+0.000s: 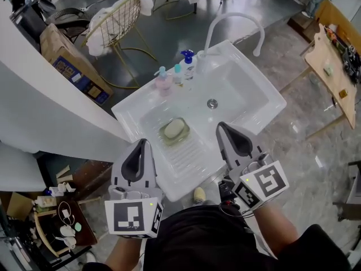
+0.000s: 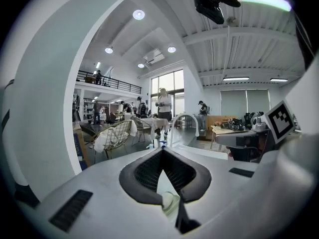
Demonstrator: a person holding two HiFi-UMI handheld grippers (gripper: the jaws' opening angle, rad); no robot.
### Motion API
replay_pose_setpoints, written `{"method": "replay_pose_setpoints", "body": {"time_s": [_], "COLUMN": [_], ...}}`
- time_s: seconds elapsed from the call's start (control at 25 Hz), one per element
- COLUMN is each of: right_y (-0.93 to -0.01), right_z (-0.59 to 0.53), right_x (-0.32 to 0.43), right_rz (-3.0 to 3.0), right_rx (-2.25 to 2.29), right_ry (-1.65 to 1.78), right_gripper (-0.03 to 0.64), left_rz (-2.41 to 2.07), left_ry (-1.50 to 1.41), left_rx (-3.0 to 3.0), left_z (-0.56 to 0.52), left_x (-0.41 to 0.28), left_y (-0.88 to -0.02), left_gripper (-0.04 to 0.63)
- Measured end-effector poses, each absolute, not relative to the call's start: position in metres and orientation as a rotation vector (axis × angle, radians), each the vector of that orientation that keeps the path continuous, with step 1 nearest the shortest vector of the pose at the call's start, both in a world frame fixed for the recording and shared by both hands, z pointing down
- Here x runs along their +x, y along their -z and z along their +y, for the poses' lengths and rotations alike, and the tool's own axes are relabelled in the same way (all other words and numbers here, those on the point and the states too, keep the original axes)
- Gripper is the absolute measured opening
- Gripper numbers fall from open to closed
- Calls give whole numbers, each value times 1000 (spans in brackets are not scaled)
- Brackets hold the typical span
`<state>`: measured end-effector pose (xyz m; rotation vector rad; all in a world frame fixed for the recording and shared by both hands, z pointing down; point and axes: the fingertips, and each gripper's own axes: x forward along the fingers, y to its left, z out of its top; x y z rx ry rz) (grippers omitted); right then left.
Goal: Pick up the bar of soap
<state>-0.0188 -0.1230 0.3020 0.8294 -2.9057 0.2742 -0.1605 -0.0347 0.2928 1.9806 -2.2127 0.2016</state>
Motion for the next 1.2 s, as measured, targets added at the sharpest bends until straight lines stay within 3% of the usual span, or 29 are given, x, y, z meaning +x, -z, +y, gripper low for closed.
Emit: {"method": "replay_pose_setpoints", "body": {"time_s": [1.2], "right_y": [-316], "right_z": [-174], "right_x": [-40], "right_rz": [-2778], "right_rx": [1044], "right_ry": [-309], "right_gripper": [8], "left_rz": [-1919], "left_ry": [-305], "left_rx": [2141], "left_z": [-121], "left_x": [-184], "left_y": [-335], "left_gripper": [3]}}
